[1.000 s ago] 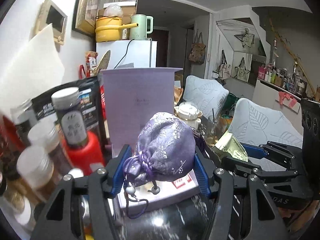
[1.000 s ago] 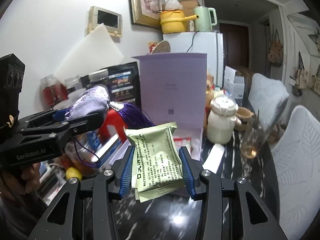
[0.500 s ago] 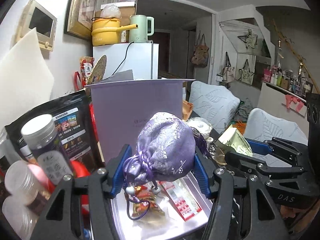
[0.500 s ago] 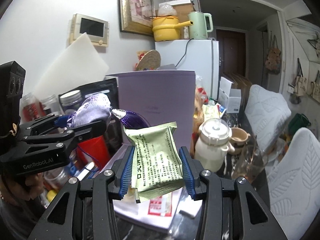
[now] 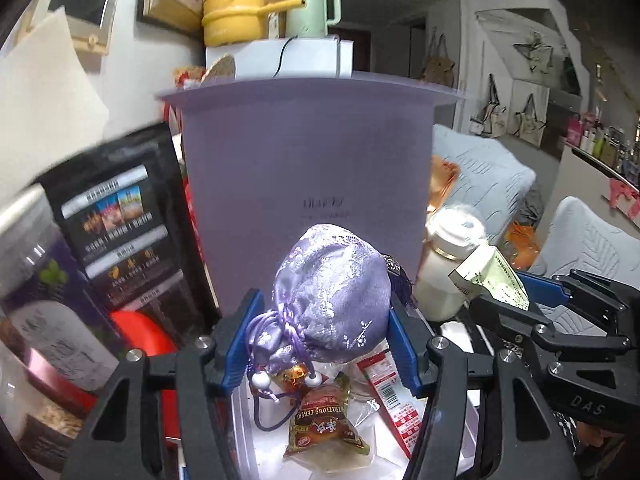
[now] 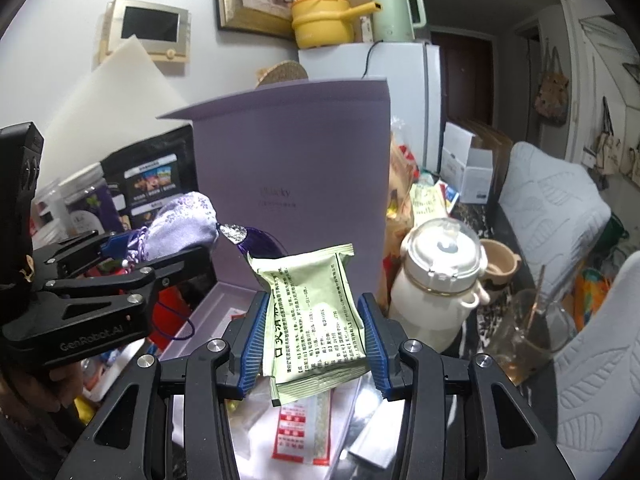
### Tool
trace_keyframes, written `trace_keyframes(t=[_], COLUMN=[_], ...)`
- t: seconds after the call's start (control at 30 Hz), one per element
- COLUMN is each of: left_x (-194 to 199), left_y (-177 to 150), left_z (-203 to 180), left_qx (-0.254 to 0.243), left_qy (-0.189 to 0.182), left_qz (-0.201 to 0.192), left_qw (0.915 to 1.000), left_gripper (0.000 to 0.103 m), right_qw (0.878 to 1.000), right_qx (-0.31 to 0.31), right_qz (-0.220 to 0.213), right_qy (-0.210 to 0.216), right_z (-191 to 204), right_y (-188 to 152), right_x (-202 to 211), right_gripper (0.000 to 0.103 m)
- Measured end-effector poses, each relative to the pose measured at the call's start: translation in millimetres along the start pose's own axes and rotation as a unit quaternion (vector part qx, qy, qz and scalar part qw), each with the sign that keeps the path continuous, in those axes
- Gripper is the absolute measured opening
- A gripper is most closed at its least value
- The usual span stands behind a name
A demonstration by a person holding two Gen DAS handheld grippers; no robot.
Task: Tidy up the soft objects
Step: 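Lower the sachet and green packet into the box and open both tools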
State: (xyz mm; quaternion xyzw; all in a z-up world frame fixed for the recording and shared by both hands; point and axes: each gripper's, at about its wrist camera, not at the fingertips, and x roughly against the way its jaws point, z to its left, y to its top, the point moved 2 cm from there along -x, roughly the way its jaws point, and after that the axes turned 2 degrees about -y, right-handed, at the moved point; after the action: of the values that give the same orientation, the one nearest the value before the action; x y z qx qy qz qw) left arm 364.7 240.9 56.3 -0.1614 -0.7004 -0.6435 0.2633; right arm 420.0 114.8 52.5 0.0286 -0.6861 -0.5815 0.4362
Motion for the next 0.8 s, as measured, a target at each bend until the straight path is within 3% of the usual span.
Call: trace_keyframes(t=[0.43, 0.8], left_x=[-66.0, -99.0], left_y=[-24.0, -45.3], left_z=[7.2, 3.9], left_qx=[0.019, 0.011], left_qy=[0.029, 0.028], left_qz=[0.09, 0.15], left_qw=[0.9953, 0.9883], left_gripper=[0.059, 0.059], right_qw=[0.998, 0.994], right_qx=[-0.004, 0.003], right_qz=[0.063, 0.109], right_qy=[-0.01, -0.023], right_z=[-4.8, -7.4], right_y=[-19.4, -39.3], right_x=[-55.4, -85.1], right_gripper=[0.044, 0.044])
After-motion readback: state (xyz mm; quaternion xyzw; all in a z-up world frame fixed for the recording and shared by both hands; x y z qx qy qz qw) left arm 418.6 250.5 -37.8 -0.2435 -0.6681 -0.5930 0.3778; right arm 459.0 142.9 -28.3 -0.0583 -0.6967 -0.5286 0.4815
